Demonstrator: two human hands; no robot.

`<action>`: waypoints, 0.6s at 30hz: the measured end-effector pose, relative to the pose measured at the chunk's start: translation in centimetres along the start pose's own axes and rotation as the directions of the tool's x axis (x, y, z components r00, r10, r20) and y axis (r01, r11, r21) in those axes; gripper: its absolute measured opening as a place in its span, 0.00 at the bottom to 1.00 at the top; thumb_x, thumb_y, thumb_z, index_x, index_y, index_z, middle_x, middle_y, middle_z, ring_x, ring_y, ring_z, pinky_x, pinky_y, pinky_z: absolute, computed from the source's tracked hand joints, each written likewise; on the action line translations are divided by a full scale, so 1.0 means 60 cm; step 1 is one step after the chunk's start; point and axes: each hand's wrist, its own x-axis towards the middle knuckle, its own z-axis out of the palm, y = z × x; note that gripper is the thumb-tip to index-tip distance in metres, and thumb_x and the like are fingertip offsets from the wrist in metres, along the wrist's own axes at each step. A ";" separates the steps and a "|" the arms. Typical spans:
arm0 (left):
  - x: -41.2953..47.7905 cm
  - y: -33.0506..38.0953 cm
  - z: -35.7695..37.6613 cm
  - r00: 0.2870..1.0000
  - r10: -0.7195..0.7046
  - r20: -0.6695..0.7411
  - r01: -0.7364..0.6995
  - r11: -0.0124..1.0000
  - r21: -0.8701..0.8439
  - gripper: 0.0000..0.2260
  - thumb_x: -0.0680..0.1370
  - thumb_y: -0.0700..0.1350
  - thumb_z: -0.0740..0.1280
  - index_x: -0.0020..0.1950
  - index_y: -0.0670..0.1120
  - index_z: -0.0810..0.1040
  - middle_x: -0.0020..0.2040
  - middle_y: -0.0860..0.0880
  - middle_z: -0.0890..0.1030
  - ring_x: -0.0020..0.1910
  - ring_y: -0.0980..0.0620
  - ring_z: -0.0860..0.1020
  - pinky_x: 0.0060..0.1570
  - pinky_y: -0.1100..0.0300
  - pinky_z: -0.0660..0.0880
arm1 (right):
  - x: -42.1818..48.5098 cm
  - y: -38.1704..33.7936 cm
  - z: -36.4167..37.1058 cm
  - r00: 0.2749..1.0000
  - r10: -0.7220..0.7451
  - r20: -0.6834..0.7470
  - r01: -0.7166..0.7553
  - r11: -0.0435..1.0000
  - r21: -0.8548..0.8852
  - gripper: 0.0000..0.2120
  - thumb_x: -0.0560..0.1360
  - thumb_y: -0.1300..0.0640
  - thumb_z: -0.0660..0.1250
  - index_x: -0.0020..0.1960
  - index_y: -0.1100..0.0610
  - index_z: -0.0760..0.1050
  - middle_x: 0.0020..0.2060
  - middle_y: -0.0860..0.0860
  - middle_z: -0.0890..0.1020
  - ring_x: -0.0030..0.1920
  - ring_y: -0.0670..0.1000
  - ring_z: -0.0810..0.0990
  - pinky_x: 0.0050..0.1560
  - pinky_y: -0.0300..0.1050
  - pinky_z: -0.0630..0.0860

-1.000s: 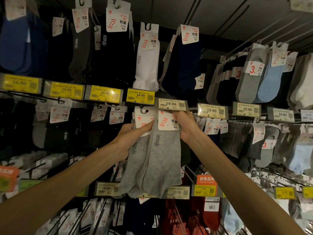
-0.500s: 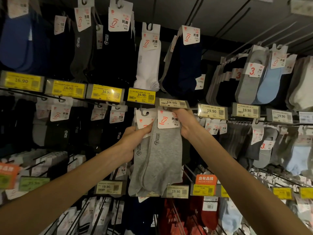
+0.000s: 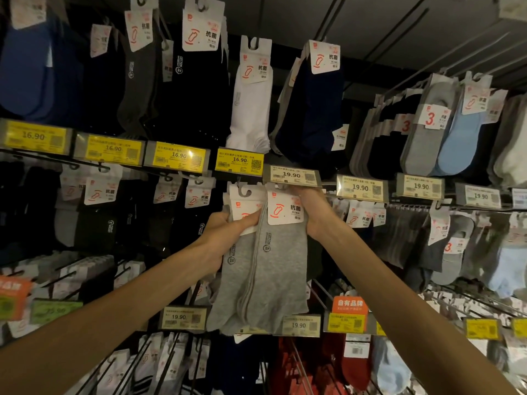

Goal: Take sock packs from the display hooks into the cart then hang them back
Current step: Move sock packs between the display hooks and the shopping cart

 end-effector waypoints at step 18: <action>0.031 -0.033 -0.098 0.967 0.177 -0.185 -0.120 0.951 0.285 0.16 0.70 0.53 0.77 0.54 0.47 0.85 0.48 0.51 0.86 0.48 0.52 0.84 0.51 0.53 0.81 | -0.013 0.116 -0.037 0.926 -0.361 0.107 0.377 0.891 -0.254 0.29 0.79 0.55 0.66 0.74 0.47 0.55 0.62 0.48 0.79 0.60 0.46 0.79 0.62 0.52 0.77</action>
